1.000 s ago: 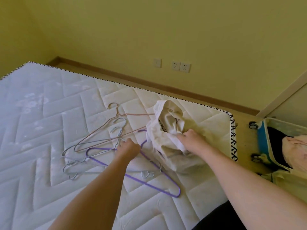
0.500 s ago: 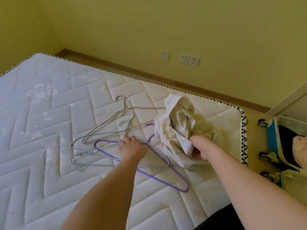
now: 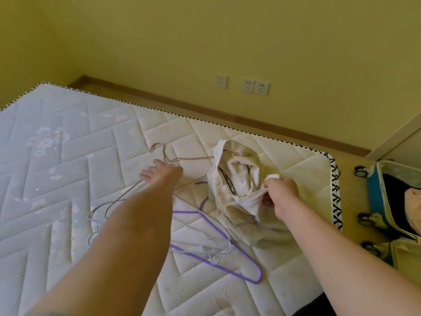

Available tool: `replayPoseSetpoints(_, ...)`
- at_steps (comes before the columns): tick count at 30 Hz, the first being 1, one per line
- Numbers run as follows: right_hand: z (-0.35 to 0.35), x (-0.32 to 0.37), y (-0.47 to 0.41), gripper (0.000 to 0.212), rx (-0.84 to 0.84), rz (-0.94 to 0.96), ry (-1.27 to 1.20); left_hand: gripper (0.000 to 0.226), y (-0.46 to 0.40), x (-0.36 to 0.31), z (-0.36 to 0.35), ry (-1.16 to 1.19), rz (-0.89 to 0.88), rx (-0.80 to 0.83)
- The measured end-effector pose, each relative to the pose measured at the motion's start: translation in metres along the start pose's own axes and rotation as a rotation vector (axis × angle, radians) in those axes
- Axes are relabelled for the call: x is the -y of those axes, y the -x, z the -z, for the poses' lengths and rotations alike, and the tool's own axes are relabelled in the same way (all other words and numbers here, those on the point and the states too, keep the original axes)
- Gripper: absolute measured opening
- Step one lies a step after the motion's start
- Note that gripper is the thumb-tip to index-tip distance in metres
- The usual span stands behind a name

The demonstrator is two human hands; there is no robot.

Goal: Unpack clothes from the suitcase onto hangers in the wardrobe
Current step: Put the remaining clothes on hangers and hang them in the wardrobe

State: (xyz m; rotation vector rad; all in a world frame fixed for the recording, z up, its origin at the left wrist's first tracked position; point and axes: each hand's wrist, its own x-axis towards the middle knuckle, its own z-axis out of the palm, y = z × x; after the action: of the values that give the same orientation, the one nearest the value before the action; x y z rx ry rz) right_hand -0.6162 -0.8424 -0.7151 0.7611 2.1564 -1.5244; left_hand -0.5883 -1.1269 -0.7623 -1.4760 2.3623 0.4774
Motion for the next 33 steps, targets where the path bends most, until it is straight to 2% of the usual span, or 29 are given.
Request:
replayPoseSetpoints(4, 0.002, 0.006, -0.004, 0.013, -0.013, 0.084, 0.114, 0.068, -0.013, -0.002, 0.01, 0.002, -0.017, 0.07)
replayPoseSetpoints(7, 0.006, 0.001, -0.003, 0.022, -0.018, 0.13, 0.189, 0.078, -0.01, -0.007, 0.019, 0.092, -0.136, 0.111)
replayPoseSetpoints(11, 0.007, 0.001, 0.001, 0.032, 0.034, 0.082, 0.235, 0.065, -0.004, -0.018, 0.023, 0.208, -0.19, 0.105)
replayPoseSetpoints(14, 0.013, 0.005, 0.004, 0.031, 0.017, 0.166, 0.498, 0.055, 0.005, -0.024, 0.02, 0.389, -0.201, 0.222)
replayPoseSetpoints(15, 0.018, 0.006, 0.007, 0.029, -0.019, 0.221, 0.599, 0.054, 0.01, -0.027, 0.021, 0.467, -0.217, 0.215)
replayPoseSetpoints(17, 0.029, 0.009, 0.013, 0.03, -0.094, 0.329, 0.73, 0.056, 0.025, -0.03, 0.029, 0.509, -0.24, 0.085)
replayPoseSetpoints(19, 0.041, 0.011, 0.011, 0.037, -0.187, 0.393, 0.774, 0.055, 0.046, -0.033, 0.047, 0.367, -0.292, -0.2)
replayPoseSetpoints(21, 0.056, 0.017, 0.01, 0.036, -0.245, 0.401, 0.709, 0.052, 0.07, -0.039, 0.072, 0.237, -0.404, -0.434)
replayPoseSetpoints(23, 0.071, 0.027, 0.01, 0.031, -0.245, 0.374, 0.558, 0.05, 0.093, -0.049, 0.103, 0.187, -0.526, -0.572)
replayPoseSetpoints(26, 0.092, 0.043, 0.012, 0.035, -0.244, 0.347, 0.449, 0.045, 0.131, -0.069, 0.146, 0.182, -0.72, -0.699)
replayPoseSetpoints(30, 0.114, 0.062, 0.017, 0.027, -0.265, 0.351, 0.278, 0.042, 0.195, -0.095, 0.174, 0.036, -1.031, -0.799)
replayPoseSetpoints(33, 0.131, 0.07, 0.021, 0.026, -0.241, 0.338, 0.187, 0.041, 0.225, -0.109, 0.183, -0.007, -1.153, -0.846)
